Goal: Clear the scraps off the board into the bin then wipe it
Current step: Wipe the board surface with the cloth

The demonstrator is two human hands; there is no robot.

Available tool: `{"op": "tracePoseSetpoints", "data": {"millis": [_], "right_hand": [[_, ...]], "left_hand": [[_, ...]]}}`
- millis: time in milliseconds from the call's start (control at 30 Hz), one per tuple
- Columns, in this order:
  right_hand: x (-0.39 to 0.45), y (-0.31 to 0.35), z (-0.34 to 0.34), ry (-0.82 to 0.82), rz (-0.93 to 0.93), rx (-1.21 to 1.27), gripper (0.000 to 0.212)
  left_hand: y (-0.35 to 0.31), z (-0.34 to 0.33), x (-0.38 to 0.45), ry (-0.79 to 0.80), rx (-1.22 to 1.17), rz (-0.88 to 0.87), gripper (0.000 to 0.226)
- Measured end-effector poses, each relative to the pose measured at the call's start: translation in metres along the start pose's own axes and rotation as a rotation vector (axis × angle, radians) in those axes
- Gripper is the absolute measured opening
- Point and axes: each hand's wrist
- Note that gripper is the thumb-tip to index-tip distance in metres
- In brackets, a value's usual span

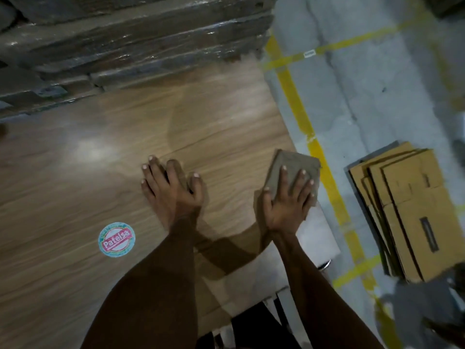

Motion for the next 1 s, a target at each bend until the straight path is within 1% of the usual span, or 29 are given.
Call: {"op": "tracePoseSetpoints", "data": {"millis": [67,167,233,300,333,400,500,567,633,700,800,900,1000], "right_hand": [[-0.026,-0.018,-0.003,0.006,-0.093,0.043,0.072],[-0.07,-0.039,-0.005,0.009,-0.292,0.076,0.073],[-0.101,-0.048,-0.004,0.045,-0.407,0.107,0.073],[-0.129,-0.053,-0.003,0.09,-0.438,0.167,0.075],[-0.14,-0.052,-0.002,0.115,-0.424,0.19,0.076],[-0.162,-0.045,-0.005,0.141,-0.32,0.142,0.078],[-0.198,-0.026,-0.011,0.171,-0.05,0.033,0.076],[-0.22,-0.015,-0.016,0.212,0.115,-0.003,0.075],[-0.24,-0.004,-0.019,0.235,0.226,-0.025,0.075],[-0.258,0.006,-0.021,0.251,0.304,-0.032,0.075],[-0.286,0.022,-0.028,0.269,0.364,-0.007,0.075],[-0.317,0.039,-0.034,0.281,0.436,0.017,0.073],[-0.345,0.058,-0.041,0.294,0.513,0.036,0.073]], "left_hand": [[0.001,0.0,-0.003,-0.027,-0.002,-0.022,0.068],[0.002,0.001,-0.005,-0.046,-0.058,-0.05,0.069],[0.004,0.003,-0.007,-0.047,-0.09,-0.064,0.069],[0.008,0.005,-0.008,-0.032,-0.145,-0.061,0.067],[0.011,0.006,-0.008,-0.021,-0.186,-0.062,0.065],[0.019,0.009,-0.011,-0.011,-0.277,-0.119,0.057],[0.041,0.015,-0.03,0.033,-0.415,-0.292,0.044],[0.066,0.019,-0.058,0.072,-0.438,-0.362,0.041],[0.093,0.022,-0.091,0.072,-0.426,-0.381,0.042],[0.12,0.026,-0.121,0.047,-0.437,-0.371,0.042],[0.159,0.039,-0.166,-0.001,-0.457,-0.29,0.036],[0.206,0.055,-0.208,-0.082,-0.408,-0.234,0.031],[0.254,0.076,-0.239,-0.077,-0.325,-0.116,0.033]]}}
Point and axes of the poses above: each hand's wrist, its own x-axis towards the middle knuckle, its own z-axis out of the back of the hand, y = z × x, and after that the axes turned 1 degree about -x, right-handed
